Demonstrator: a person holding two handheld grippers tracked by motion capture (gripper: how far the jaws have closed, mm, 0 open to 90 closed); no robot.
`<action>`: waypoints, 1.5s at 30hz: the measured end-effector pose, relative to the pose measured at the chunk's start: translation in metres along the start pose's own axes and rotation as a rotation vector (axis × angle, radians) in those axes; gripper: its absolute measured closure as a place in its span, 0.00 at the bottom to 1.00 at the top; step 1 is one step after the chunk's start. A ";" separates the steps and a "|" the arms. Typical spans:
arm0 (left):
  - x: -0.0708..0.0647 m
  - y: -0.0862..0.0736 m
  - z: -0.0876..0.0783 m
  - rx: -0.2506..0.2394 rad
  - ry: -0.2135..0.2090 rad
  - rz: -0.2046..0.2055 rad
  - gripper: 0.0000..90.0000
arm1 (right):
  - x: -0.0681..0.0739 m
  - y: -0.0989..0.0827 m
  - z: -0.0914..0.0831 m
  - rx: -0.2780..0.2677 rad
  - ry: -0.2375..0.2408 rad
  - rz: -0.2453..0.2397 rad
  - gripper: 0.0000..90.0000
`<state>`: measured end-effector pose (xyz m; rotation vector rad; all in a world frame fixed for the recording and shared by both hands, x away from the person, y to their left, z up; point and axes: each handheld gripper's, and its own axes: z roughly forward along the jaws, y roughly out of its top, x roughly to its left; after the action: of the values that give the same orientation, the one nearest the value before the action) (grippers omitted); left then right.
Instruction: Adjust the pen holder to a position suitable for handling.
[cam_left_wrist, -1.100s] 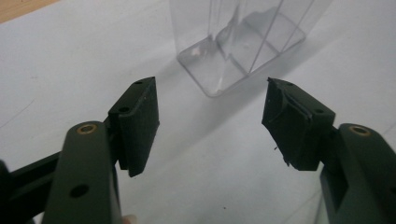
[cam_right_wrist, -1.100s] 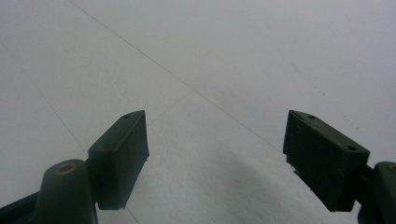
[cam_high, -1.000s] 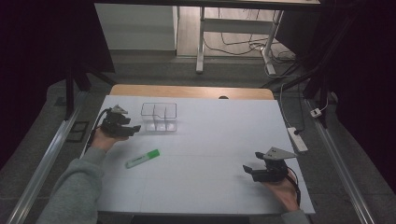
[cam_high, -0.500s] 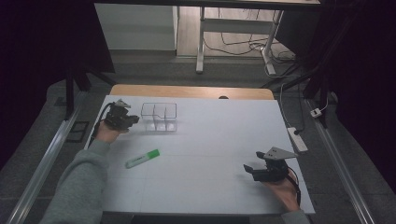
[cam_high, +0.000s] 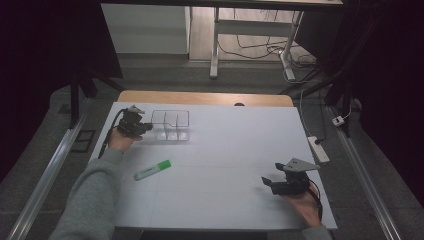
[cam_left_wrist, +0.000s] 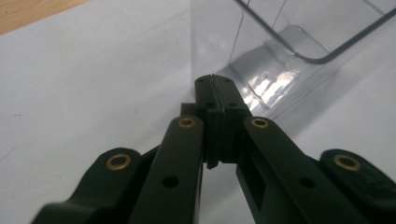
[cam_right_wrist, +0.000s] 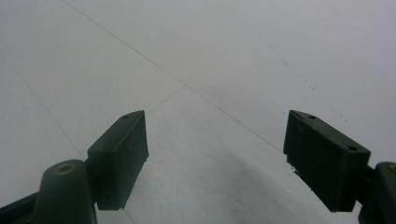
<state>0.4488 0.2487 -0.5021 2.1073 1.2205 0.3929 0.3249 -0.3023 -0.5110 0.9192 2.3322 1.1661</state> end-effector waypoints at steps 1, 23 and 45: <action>0.001 0.000 0.001 0.001 -0.005 -0.008 0.99 | 0.000 0.000 0.000 -0.003 -0.001 0.001 0.24; -0.012 0.011 0.011 -0.004 -0.014 0.006 0.99 | 0.000 -0.001 0.001 0.010 0.001 -0.003 0.24; -0.051 0.042 0.033 0.017 -0.059 0.080 0.99 | 0.000 -0.002 0.001 0.013 0.004 0.001 0.24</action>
<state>0.4680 0.1779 -0.4951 2.1717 1.1125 0.3547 0.3250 -0.3025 -0.5130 0.9235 2.3454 1.1559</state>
